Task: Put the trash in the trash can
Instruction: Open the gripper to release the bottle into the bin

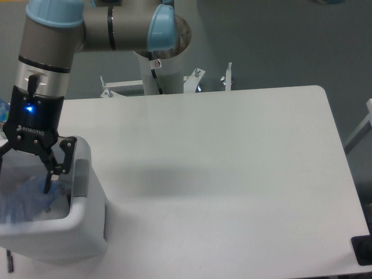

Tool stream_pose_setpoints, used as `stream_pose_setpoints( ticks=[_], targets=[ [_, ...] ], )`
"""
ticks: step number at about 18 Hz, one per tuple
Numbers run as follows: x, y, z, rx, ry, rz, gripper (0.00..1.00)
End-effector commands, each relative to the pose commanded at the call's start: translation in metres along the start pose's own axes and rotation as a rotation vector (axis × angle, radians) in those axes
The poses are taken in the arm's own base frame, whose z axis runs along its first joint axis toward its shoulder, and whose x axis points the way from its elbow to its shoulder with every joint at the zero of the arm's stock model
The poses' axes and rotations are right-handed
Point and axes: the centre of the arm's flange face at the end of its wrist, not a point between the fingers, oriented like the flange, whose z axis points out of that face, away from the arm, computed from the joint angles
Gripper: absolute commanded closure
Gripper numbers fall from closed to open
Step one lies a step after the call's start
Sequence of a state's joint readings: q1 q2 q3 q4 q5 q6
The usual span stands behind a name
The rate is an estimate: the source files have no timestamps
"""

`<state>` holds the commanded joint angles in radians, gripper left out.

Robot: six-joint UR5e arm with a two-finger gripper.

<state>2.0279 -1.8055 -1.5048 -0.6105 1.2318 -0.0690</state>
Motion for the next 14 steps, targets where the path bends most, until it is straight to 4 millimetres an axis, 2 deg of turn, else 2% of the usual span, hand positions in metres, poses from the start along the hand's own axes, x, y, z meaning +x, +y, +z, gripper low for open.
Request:
stream_pose_setpoints(
  ticks=[3, 6, 9, 12, 14],
  targets=[
    [0.0, 0.0, -0.005, 0.005, -0.004, -0.001, 0.0],
    [-0.025, -0.009, -0.013, 0.026, -0.041, -0.028, 0.0],
    [-0.083, -0.029, -0.04, 0.08, -0.129, -0.085, 0.0],
    [-0.154, -0.043, -0.073, 0.129, -0.254, -0.139, 0.0],
    [-0.169, -0.056, -0.097, 0.167, -0.303, -0.13, 0.0]
  ],
)
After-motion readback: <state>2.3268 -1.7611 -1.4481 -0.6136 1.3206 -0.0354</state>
